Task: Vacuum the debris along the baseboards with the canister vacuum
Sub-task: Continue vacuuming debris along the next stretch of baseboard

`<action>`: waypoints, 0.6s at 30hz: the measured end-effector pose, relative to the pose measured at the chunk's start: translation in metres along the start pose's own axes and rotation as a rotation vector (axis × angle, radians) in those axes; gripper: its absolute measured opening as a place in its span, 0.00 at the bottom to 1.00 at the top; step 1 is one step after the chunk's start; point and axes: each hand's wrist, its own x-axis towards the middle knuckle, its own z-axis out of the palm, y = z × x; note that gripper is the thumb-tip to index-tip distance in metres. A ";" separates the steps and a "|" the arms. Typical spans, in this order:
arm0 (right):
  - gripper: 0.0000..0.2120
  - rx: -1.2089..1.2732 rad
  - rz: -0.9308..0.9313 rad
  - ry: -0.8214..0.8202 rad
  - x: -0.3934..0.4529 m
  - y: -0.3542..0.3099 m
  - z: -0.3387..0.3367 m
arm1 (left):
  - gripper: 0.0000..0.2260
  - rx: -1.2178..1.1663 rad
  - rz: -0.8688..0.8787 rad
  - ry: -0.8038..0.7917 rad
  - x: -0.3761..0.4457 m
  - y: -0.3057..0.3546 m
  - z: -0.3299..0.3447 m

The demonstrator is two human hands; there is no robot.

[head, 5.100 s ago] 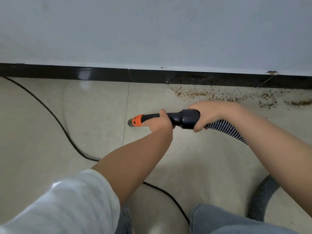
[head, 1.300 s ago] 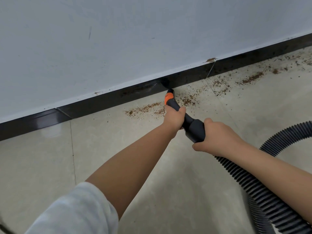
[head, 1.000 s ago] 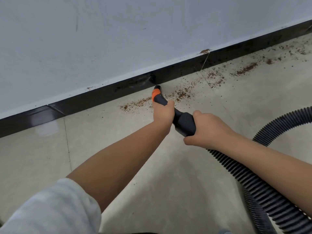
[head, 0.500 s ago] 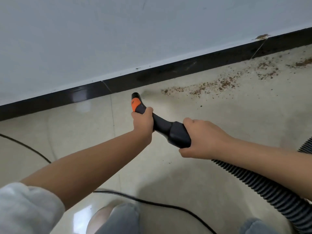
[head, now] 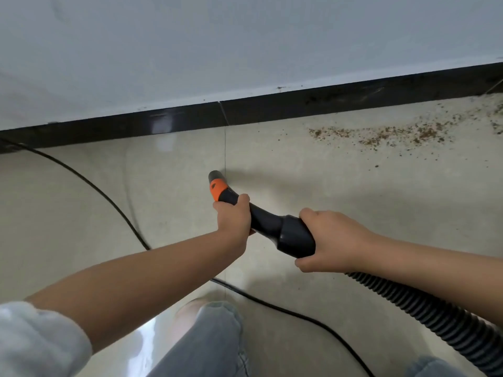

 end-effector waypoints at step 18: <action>0.19 0.119 0.221 0.213 -0.019 0.073 -0.051 | 0.24 0.081 0.022 -0.246 -0.008 0.054 0.122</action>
